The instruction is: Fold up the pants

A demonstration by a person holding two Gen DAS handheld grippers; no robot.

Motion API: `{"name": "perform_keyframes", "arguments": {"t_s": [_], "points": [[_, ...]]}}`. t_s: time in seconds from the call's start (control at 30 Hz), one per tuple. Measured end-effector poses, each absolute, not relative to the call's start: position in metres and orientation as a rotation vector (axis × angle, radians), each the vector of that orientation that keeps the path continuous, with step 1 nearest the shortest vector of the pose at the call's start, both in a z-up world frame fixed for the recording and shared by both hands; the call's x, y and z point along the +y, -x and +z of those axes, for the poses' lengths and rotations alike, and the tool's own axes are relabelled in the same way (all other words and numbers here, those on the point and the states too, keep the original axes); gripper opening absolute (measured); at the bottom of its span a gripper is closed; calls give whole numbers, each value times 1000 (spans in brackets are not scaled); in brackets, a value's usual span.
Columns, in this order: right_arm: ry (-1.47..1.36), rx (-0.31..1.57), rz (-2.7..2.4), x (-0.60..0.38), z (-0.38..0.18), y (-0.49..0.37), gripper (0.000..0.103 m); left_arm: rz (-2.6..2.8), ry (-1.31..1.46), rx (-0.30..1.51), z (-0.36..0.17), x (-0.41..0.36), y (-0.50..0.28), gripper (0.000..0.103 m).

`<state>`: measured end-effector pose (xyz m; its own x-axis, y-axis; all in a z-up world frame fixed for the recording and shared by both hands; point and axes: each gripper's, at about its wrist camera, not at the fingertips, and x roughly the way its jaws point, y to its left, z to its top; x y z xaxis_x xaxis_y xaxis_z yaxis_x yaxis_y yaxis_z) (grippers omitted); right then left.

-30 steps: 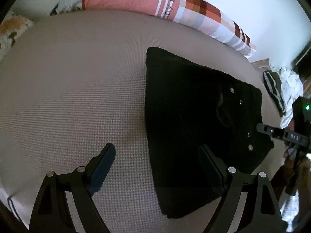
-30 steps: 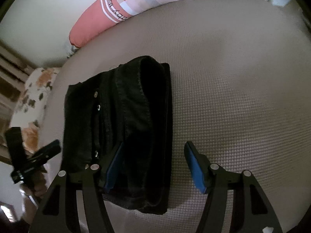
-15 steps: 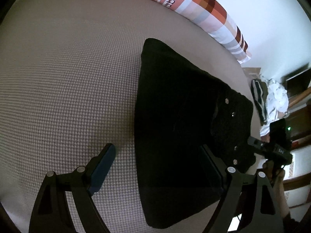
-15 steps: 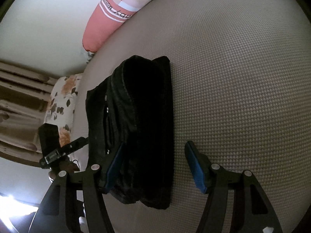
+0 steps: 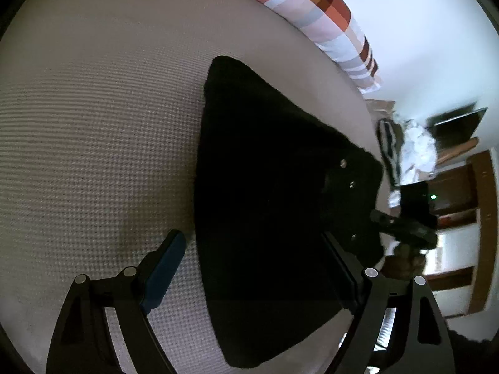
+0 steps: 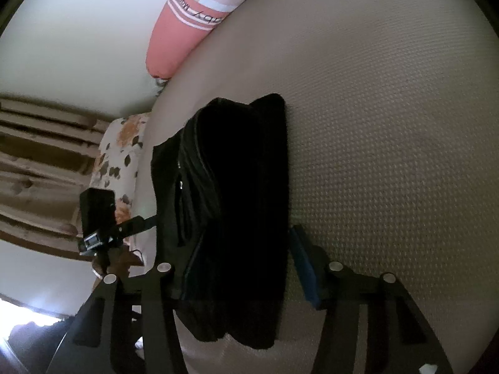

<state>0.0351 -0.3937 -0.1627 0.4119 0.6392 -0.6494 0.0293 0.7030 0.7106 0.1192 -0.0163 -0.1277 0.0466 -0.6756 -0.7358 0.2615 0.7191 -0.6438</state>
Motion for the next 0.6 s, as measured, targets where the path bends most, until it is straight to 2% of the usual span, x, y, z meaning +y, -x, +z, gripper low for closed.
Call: {"name": "perform_keyframes", "arguments": {"t_s": [0.2, 0.43, 0.53, 0.6], "points": [[-718, 1114, 488, -397, -166, -38, 50, -825, 360, 1336, -126, -23, -125, 85], [-795, 1103, 545, -398, -176, -45, 43, -869, 373, 1303, -126, -30, -128, 85], [-783, 1092, 551, -392, -176, -51, 41, -867, 412, 1297, -128, -31, -132, 75], [-776, 1086, 552, -385, -175, -55, 40, -856, 429, 1302, -130, -33, -135, 60]]}}
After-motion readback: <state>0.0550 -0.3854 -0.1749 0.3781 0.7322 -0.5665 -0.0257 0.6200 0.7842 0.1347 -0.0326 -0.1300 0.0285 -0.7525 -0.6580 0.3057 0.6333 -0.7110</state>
